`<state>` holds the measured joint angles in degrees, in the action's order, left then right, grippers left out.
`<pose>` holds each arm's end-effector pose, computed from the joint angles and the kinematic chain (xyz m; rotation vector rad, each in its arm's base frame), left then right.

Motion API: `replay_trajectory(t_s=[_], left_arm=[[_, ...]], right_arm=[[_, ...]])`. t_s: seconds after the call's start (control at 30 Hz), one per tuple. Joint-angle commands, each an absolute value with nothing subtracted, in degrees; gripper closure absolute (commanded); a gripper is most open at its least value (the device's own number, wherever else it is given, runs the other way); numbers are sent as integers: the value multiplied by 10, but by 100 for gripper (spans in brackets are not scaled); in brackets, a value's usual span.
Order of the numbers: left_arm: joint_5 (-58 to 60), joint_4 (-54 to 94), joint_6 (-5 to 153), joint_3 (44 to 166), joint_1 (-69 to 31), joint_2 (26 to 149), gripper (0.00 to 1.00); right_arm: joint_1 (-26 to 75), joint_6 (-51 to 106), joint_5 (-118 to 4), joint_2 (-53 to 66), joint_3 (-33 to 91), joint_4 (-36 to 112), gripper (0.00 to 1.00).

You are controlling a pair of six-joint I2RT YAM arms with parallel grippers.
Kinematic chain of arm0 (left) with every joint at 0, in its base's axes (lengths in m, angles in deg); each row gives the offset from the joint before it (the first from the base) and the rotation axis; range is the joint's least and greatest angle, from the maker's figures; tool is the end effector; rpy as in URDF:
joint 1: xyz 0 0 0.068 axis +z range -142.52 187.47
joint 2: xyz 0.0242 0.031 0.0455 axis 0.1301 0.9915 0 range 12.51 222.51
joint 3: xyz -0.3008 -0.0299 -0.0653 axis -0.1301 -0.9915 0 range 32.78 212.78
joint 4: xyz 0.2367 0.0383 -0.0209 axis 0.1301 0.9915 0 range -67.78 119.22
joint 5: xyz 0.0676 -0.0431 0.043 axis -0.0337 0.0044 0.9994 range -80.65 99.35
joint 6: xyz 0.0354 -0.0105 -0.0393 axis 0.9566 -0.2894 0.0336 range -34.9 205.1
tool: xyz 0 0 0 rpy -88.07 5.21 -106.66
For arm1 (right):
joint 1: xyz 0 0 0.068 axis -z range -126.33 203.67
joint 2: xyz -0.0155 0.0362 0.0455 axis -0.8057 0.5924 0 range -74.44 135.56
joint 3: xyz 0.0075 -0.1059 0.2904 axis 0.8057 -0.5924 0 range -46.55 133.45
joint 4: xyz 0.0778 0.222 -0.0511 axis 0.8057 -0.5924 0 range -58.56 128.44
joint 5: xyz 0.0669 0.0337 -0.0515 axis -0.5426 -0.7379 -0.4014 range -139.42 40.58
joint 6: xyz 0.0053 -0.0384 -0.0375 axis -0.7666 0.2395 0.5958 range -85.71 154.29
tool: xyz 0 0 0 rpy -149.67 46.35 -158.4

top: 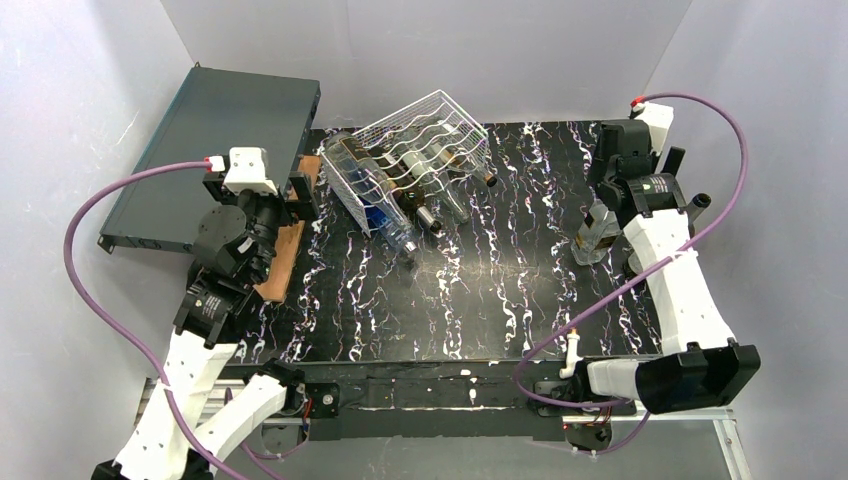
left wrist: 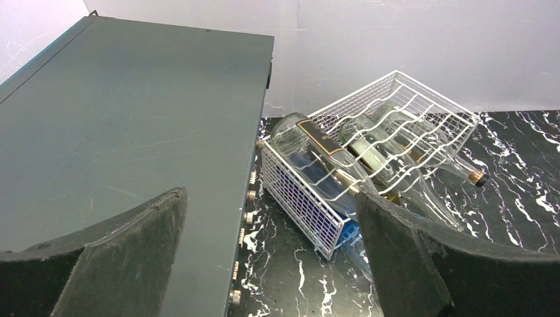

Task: Put the wine bottle on the wine rack

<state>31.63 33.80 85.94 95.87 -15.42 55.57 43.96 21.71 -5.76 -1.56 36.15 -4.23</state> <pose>0.0920 -0.0243 0.4677 -0.0250 1.4343 -0.0399 0.2252 0.0137 0.4446 0.4797 1.9612 -0.5676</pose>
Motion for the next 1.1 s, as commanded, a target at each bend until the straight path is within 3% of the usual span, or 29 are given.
replay_trajectory(t_s=[0.0, 0.27, 0.6, 0.73, 0.9, 1.07], left_arm=[[321, 323, 858, 957, -155, 547, 1], [323, 327, 861, 960, -159, 547, 1], [317, 329, 858, 962, -161, 540, 1], [320, 331, 859, 964, -161, 548, 1], [323, 329, 860, 962, -162, 544, 1], [319, 329, 858, 962, -162, 540, 1]], right_arm=[[451, 197, -73, -5, 337, -2, 6], [453, 211, -74, 3, 293, 40, 17], [453, 223, -60, 2, 264, 79, 22], [453, 233, -56, 9, 269, 80, 41], [454, 251, -86, 9, 269, 87, 52], [452, 286, -200, -9, 262, 106, 83]])
